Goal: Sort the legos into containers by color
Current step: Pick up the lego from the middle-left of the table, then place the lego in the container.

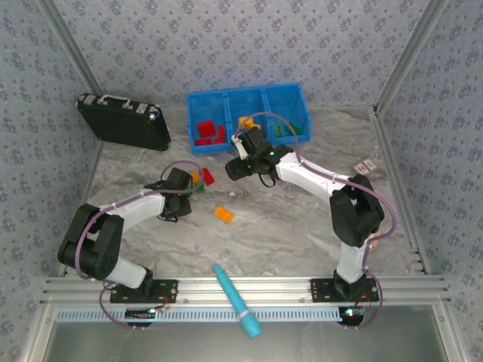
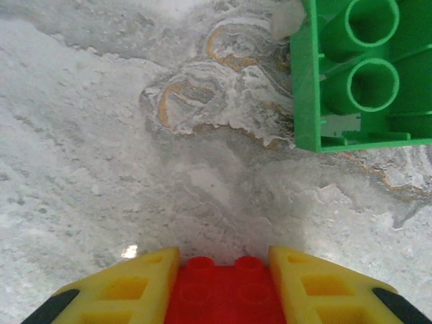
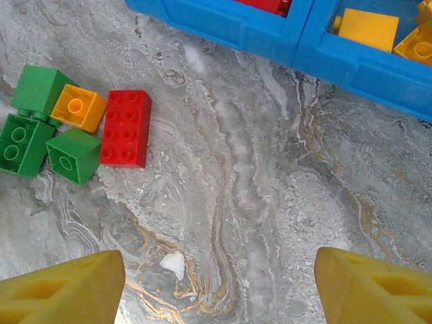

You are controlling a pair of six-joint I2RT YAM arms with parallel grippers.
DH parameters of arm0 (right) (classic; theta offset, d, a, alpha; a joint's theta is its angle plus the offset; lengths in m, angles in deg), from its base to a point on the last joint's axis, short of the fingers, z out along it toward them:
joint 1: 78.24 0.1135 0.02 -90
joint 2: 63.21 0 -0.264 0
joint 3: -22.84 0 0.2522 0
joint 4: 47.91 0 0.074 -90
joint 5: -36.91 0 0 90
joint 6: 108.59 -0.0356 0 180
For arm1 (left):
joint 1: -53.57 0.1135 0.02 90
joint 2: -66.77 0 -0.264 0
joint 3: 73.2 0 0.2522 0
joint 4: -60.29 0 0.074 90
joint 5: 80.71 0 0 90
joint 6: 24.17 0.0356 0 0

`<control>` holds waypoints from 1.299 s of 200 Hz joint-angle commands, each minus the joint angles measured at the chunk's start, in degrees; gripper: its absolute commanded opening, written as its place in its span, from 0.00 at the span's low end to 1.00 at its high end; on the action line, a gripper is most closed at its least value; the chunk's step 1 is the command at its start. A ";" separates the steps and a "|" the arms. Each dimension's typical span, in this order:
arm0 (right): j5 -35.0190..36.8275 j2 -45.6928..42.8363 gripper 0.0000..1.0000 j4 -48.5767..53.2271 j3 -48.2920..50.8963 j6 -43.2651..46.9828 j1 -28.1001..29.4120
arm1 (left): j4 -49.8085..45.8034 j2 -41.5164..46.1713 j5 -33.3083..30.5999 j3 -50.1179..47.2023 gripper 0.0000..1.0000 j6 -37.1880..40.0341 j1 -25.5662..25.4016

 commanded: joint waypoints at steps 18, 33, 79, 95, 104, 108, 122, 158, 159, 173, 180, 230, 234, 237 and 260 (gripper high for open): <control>-1.11 0.51 0.76 -2.26 1.83 0.08 0.05 | -6.13 6.36 -2.09 11.68 0.23 3.58 0.95; -1.54 1.05 0.77 -3.17 2.38 0.26 0.09 | -6.62 7.06 -2.00 17.51 0.23 4.94 0.97; -1.96 3.33 0.77 -6.40 3.12 -1.05 0.59 | 0.10 -1.66 -1.24 33.64 0.24 6.27 1.18; -1.08 3.26 0.77 -7.08 3.61 -1.87 0.98 | 3.79 -6.83 -0.11 36.78 0.24 5.74 1.33; -0.75 3.24 0.77 -7.28 3.87 -2.26 1.18 | 5.99 -9.93 0.44 38.64 0.24 5.60 1.33; -0.59 3.25 0.77 -7.24 3.88 -2.44 1.35 | 6.90 -11.30 0.63 39.34 0.24 5.44 1.33; -0.38 3.54 0.77 -7.52 3.92 -2.98 1.92 | 9.39 -16.72 1.90 42.42 0.24 5.14 1.42; -0.67 6.31 0.79 -7.27 0.51 -1.11 4.04 | 10.17 -28.36 4.11 51.47 0.25 4.09 2.03; -0.71 6.45 0.79 -7.16 0.35 -1.04 4.06 | 10.18 -28.58 4.12 51.56 0.25 4.08 2.04; -0.85 7.94 0.79 -6.23 -2.28 -0.10 4.56 | 10.17 -30.70 4.14 53.05 0.28 3.39 2.30; -0.74 8.61 0.79 -5.93 -3.41 0.31 4.95 | 10.19 -31.56 4.09 53.58 0.30 3.13 2.47; -1.50 12.33 0.79 -6.66 -7.82 0.20 6.54 | 9.16 -34.49 6.02 57.09 0.59 3.22 3.53; -1.60 12.70 0.79 -6.68 -8.00 0.25 6.62 | 9.26 -34.27 6.10 57.24 0.60 3.39 3.53; -1.67 12.96 0.79 -6.80 -8.14 0.21 6.63 | 9.30 -34.13 6.20 57.24 0.62 3.51 3.53; -2.12 15.16 0.79 -7.44 -9.40 -0.48 6.57 | 9.54 -31.59 6.97 57.70 0.66 4.66 3.79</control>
